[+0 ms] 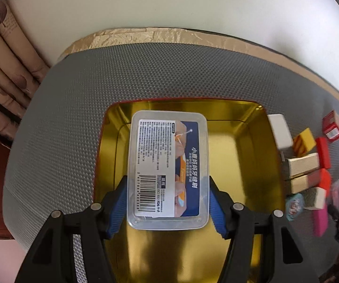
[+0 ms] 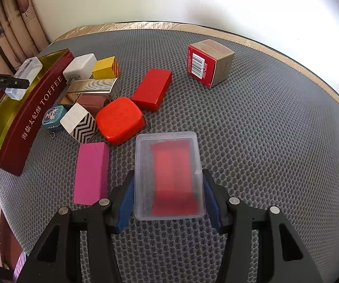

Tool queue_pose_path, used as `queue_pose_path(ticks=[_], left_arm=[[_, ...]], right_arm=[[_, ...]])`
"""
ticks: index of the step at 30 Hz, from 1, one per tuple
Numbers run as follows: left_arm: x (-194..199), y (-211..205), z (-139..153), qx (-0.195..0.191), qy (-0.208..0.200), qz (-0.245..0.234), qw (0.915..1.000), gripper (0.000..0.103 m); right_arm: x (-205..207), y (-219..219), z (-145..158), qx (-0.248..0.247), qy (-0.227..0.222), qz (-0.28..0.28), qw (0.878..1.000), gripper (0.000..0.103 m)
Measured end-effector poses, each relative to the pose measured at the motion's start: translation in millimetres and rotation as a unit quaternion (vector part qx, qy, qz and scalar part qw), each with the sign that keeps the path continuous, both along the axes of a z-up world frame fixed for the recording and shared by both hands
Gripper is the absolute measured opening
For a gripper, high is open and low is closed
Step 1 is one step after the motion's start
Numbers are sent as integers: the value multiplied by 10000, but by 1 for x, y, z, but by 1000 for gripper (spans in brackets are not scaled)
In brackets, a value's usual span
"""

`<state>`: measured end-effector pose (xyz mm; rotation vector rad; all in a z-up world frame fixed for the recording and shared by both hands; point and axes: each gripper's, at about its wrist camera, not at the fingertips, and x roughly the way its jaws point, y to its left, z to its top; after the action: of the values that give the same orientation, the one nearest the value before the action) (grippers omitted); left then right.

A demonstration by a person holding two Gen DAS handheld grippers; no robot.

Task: Organize rigid objects
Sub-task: 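Place the clear box in the tin while the right gripper grasps the red-filled box, then lower the clear red-filled box into the tin beside the labeled box, open right gripper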

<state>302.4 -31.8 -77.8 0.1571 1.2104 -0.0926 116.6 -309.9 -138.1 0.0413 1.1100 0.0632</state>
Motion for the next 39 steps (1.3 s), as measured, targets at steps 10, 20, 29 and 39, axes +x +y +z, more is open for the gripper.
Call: queue_pose_path(ticks=[10, 20, 29, 39], left_arm=[[15, 4, -9, 171, -119, -26, 9998, 63], [3, 7, 17, 192, -423, 53, 9989, 63], [-27, 27, 42, -102, -652, 301, 9974, 63], [-162, 36, 77, -703, -1317, 1094, 9827, 63]], right_arm=[[-3, -2, -1, 22, -17, -16, 10000, 51], [-2, -1, 0, 57, 21, -42, 10000, 51], [0, -9, 3, 205, 104, -186, 9996, 50], [-12, -21, 24, 611, 9, -396, 9973, 50]])
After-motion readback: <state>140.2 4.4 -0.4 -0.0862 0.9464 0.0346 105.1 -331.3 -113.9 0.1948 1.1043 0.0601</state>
